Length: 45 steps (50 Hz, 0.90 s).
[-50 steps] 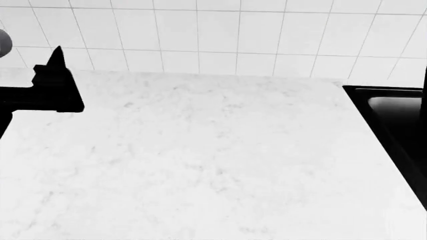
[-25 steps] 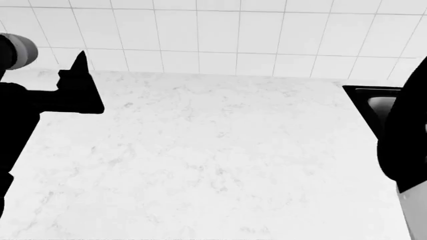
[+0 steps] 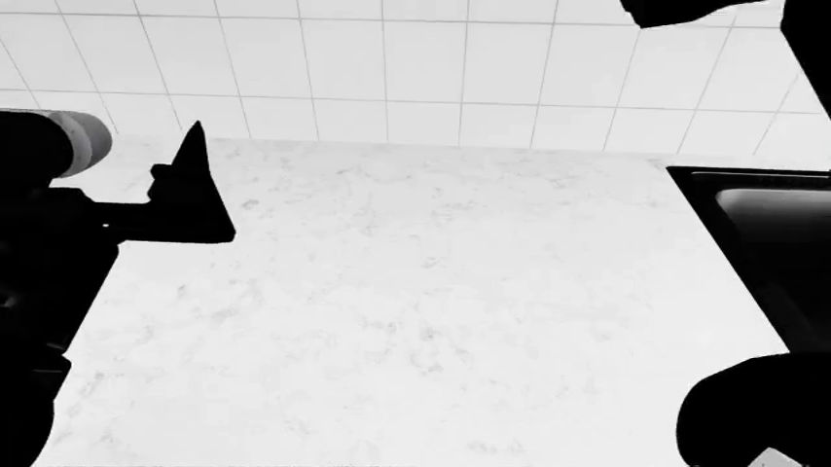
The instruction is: Pick and place the shaker into the drawer. Then close the cabinet.
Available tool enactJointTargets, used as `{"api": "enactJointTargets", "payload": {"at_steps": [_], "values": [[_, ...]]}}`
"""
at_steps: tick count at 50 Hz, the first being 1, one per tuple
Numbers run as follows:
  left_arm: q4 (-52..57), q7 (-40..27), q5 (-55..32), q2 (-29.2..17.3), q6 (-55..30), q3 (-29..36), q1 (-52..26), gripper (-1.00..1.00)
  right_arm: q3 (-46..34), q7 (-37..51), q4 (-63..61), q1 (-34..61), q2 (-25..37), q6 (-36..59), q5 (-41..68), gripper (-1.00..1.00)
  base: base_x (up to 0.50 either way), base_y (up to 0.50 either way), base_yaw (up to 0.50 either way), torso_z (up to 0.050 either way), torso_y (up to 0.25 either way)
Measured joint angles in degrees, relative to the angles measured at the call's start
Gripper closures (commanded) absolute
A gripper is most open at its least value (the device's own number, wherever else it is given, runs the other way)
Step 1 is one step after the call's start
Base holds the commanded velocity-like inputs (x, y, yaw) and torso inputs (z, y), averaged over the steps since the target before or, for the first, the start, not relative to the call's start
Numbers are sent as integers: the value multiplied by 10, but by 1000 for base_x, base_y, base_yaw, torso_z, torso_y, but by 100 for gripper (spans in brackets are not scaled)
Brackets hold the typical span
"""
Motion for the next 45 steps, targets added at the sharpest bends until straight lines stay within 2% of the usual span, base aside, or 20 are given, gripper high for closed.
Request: {"api": "enactJointTargets", "payload": {"at_steps": [11,20,45], "values": [[5,13,21,8,11,4,23,-100,22,50,-49,-89,10,8,76,-100,0,0,0,0,0],[5,23,37,14,17,16,34,-100,-16,31,-59,-185,31,-47,39,-100,0,0,0,0,0],[0,35,56,19,29,38,41,-100,-38,24,-58,-264,42,-97,27,-100,11,-500,0,0,0]]}}
